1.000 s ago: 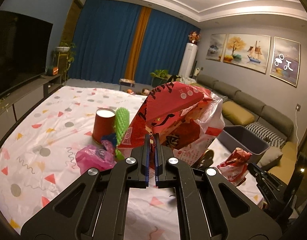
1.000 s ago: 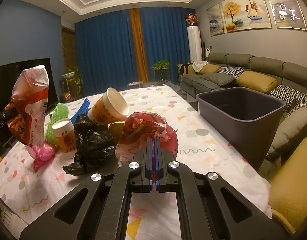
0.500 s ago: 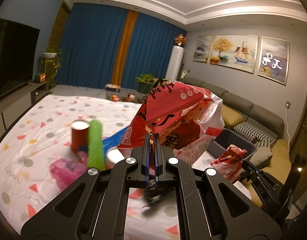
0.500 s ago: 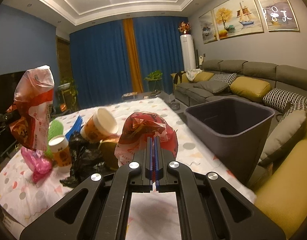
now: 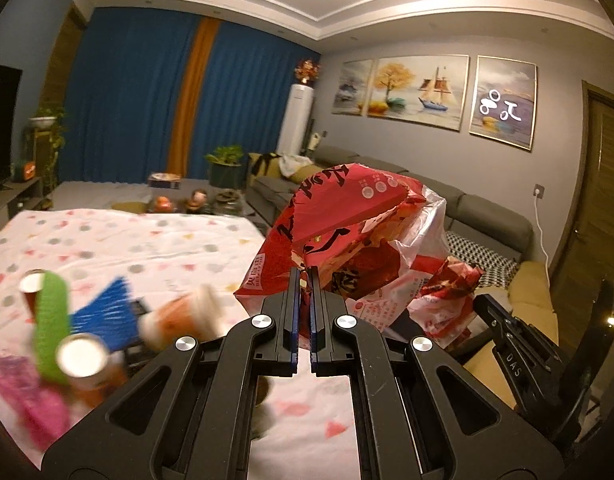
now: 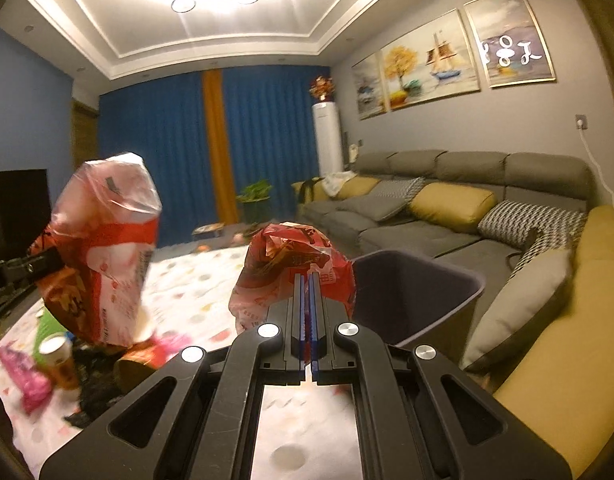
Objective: Collect trash
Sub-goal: 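Carry the wrapper in the right tool while the left carries the bag to the bin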
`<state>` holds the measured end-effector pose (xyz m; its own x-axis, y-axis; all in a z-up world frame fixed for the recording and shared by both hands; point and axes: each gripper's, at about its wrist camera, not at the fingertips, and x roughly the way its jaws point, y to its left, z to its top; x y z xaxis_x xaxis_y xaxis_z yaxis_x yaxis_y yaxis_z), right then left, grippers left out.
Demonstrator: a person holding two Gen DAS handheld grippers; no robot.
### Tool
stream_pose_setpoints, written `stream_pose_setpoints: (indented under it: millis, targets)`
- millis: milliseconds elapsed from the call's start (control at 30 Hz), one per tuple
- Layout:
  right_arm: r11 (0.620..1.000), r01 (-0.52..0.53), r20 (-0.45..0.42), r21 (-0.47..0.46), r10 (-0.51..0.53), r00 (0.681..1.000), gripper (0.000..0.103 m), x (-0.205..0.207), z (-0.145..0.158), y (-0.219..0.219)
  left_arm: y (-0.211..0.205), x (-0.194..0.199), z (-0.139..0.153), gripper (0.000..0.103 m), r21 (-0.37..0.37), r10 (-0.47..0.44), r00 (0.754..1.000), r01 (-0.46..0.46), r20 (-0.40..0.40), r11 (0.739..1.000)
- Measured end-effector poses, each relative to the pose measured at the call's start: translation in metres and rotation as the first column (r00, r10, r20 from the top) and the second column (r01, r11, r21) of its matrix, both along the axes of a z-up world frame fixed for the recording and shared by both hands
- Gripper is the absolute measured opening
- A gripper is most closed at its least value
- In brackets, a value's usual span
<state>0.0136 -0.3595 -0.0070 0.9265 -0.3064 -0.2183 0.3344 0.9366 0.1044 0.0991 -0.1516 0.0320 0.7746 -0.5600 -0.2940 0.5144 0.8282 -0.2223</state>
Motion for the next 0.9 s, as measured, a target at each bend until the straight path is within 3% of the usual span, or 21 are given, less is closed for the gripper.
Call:
stream_pose_setpoints:
  millis: [200,433,900]
  targets:
    - [0.998,0.067,-0.009,-0.004,-0.067,0.998,0.003,0.014,-0.001,-0.034,-0.072,0.033,-0.011,0.003,0.008,-0.055,0.998,0.055,-0.034,0.998]
    - [0.994,0.112,-0.049,-0.002,-0.112,0.992,0.003,0.030,-0.014,-0.057,-0.122,0.060,-0.029,0.003,0.004,-0.098,0.992,0.099,-0.084,0.995]
    - [0.992,0.126,-0.092,0.030,-0.123,0.988,0.003,0.050,-0.030,-0.084,-0.173,0.096,-0.058,0.003,0.055,-0.134,0.979,0.144,-0.156,0.988]
